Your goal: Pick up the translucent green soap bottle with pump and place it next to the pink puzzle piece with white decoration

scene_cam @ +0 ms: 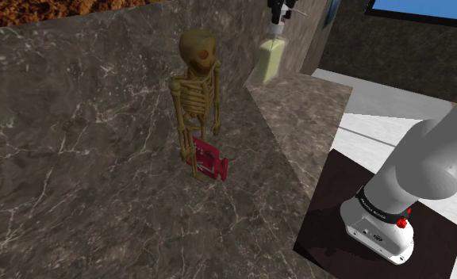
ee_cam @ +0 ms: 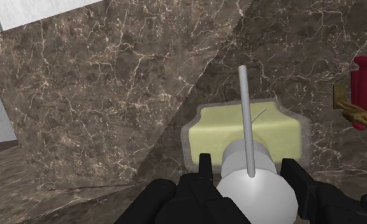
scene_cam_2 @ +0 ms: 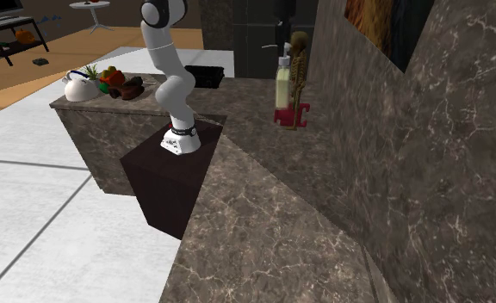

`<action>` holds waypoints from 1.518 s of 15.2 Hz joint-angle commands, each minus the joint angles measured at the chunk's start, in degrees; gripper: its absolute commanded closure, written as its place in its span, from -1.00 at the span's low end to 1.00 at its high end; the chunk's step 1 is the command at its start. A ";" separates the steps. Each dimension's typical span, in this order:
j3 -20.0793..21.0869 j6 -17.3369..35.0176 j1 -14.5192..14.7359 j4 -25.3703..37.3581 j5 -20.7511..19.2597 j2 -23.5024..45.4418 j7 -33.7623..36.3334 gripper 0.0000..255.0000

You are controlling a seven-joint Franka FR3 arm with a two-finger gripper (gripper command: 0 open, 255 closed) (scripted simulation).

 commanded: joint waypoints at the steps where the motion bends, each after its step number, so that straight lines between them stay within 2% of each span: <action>1: 1.76 -0.97 1.09 -0.28 0.15 -0.90 2.87 1.00; 6: 6.42 -4.16 3.82 2.69 0.69 -0.24 9.96 1.00; 23: 6.01 9.59 3.93 -16.19 1.21 -5.34 11.11 1.00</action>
